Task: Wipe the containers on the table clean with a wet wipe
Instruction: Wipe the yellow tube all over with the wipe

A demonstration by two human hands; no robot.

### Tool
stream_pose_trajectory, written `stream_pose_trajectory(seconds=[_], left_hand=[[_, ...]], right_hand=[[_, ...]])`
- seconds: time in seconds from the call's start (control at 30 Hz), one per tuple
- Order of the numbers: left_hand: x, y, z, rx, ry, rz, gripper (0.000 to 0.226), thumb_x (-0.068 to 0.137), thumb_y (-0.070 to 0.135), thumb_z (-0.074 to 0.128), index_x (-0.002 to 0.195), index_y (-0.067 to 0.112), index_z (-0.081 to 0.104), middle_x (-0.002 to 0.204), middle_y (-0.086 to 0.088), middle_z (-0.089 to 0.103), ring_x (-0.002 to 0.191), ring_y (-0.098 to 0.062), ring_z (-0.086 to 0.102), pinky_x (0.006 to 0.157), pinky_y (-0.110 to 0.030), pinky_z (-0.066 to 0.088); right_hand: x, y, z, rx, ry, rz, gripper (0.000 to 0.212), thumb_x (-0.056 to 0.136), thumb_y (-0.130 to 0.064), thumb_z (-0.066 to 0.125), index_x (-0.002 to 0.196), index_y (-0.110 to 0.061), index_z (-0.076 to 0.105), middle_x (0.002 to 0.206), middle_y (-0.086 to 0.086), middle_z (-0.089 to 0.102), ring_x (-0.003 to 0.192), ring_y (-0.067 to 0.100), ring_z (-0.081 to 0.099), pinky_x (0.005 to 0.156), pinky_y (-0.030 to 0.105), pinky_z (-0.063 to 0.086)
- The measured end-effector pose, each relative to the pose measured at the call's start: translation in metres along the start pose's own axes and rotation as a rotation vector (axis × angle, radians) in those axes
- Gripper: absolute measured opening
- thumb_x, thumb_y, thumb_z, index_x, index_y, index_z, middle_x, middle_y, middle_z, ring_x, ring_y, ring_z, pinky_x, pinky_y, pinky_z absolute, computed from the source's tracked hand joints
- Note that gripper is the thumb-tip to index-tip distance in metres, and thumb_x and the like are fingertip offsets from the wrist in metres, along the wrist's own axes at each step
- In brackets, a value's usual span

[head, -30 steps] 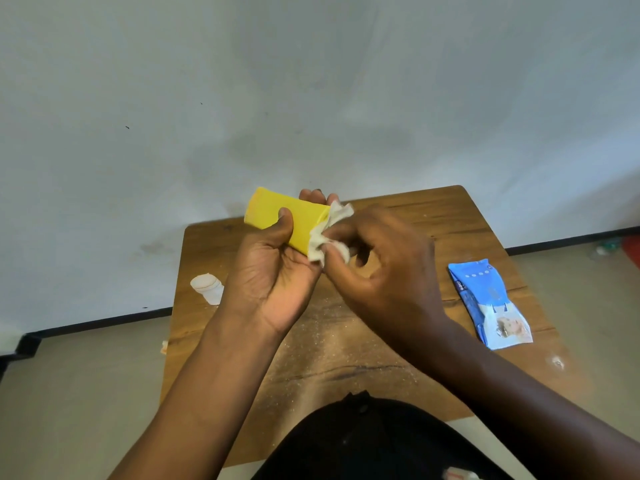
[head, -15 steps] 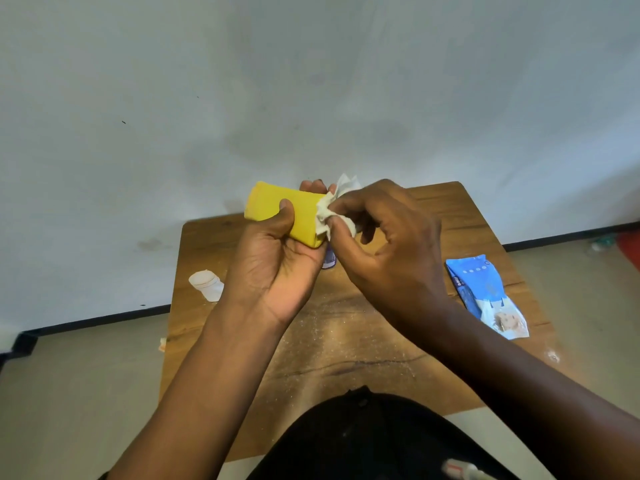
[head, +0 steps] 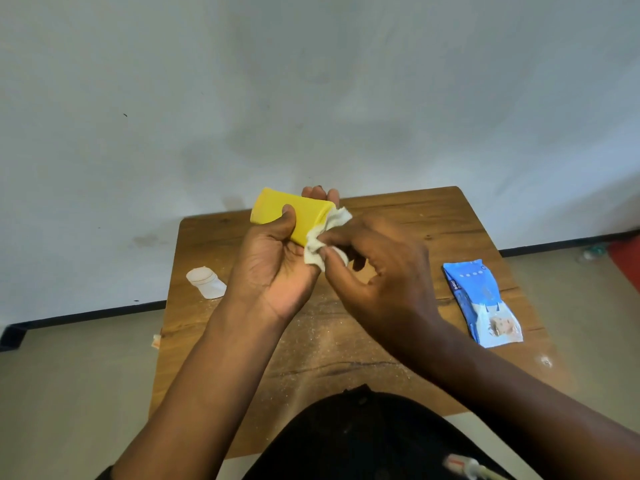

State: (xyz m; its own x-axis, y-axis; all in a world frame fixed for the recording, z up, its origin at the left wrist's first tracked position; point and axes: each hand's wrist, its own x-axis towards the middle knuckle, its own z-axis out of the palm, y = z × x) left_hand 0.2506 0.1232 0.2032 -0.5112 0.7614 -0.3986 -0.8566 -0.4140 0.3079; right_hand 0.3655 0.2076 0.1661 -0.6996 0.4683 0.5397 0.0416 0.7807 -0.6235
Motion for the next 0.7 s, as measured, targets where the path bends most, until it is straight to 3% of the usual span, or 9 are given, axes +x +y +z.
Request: stream_pose_trajectory(seconds=[0.1, 0.27, 0.4, 0.47, 0.53, 0.6, 0.7], left_hand=[[-0.003, 0.0, -0.001, 0.016, 0.004, 0.009, 0.028, 0.108, 0.01, 0.04, 0.103, -0.002, 0.064, 0.097, -0.015, 0.075, 0.103, -0.033, 0.071, 0.087, -0.05, 0.057], [0.0, 0.003, -0.002, 0.042, 0.051, 0.047, 0.025, 0.108, 0.007, 0.04, 0.113, -0.005, 0.061, 0.099, -0.018, 0.075, 0.103, -0.035, 0.07, 0.088, -0.05, 0.056], [0.004, 0.008, -0.002, 0.085, 0.028, 0.036, 0.025, 0.107, 0.012, 0.042, 0.107, -0.002, 0.063, 0.094, -0.013, 0.076, 0.102, -0.032, 0.072, 0.089, -0.046, 0.06], [0.007, 0.006, -0.006, 0.19, 0.032, 0.093, 0.026, 0.107, 0.012, 0.043, 0.119, -0.005, 0.059, 0.096, -0.013, 0.076, 0.099, -0.031, 0.075, 0.089, -0.045, 0.061], [0.01, 0.004, -0.013, 0.308, 0.042, 0.22, 0.032, 0.108, 0.009, 0.043, 0.138, -0.001, 0.047, 0.103, -0.015, 0.074, 0.098, -0.03, 0.074, 0.083, -0.045, 0.064], [0.01, 0.002, -0.019, 0.418, 0.043, 0.304, 0.037, 0.108, 0.011, 0.044, 0.144, 0.003, 0.041, 0.109, -0.018, 0.072, 0.097, -0.029, 0.075, 0.076, -0.041, 0.063], [0.006, 0.0, -0.025, 0.519, -0.004, 0.239, 0.053, 0.11, 0.037, 0.038, 0.149, 0.001, 0.039, 0.128, -0.023, 0.068, 0.117, -0.037, 0.068, 0.083, -0.046, 0.061]], right_hand=[[0.001, 0.003, -0.001, -0.005, -0.038, -0.018, 0.015, 0.096, -0.018, 0.074, 0.109, -0.011, 0.079, 0.1, 0.001, 0.073, 0.086, 0.004, 0.059, 0.073, 0.016, 0.046], [0.017, 0.004, -0.006, 0.014, 0.03, 0.04, 0.014, 0.096, -0.015, 0.077, 0.109, -0.012, 0.08, 0.098, -0.002, 0.072, 0.081, 0.003, 0.057, 0.07, 0.011, 0.045], [0.0, -0.001, 0.003, 0.06, -0.147, -0.001, 0.014, 0.095, -0.017, 0.075, 0.107, -0.015, 0.08, 0.096, -0.006, 0.072, 0.081, -0.001, 0.055, 0.071, 0.015, 0.045], [0.002, 0.004, -0.001, 0.092, -0.186, 0.024, 0.014, 0.093, -0.018, 0.076, 0.106, -0.017, 0.081, 0.095, -0.01, 0.072, 0.078, -0.002, 0.056, 0.069, 0.014, 0.044], [0.007, 0.01, -0.01, 0.172, -0.11, 0.118, 0.014, 0.093, -0.017, 0.077, 0.106, -0.019, 0.081, 0.094, -0.01, 0.074, 0.079, 0.005, 0.062, 0.064, 0.023, 0.052], [0.01, 0.013, -0.021, 0.228, 0.017, 0.183, 0.013, 0.094, -0.014, 0.078, 0.106, -0.018, 0.08, 0.092, -0.005, 0.075, 0.078, 0.015, 0.066, 0.063, 0.037, 0.055], [0.01, 0.012, -0.021, 0.204, 0.079, 0.177, 0.013, 0.097, -0.014, 0.075, 0.109, -0.017, 0.079, 0.096, -0.005, 0.075, 0.083, 0.017, 0.068, 0.068, 0.039, 0.056]])
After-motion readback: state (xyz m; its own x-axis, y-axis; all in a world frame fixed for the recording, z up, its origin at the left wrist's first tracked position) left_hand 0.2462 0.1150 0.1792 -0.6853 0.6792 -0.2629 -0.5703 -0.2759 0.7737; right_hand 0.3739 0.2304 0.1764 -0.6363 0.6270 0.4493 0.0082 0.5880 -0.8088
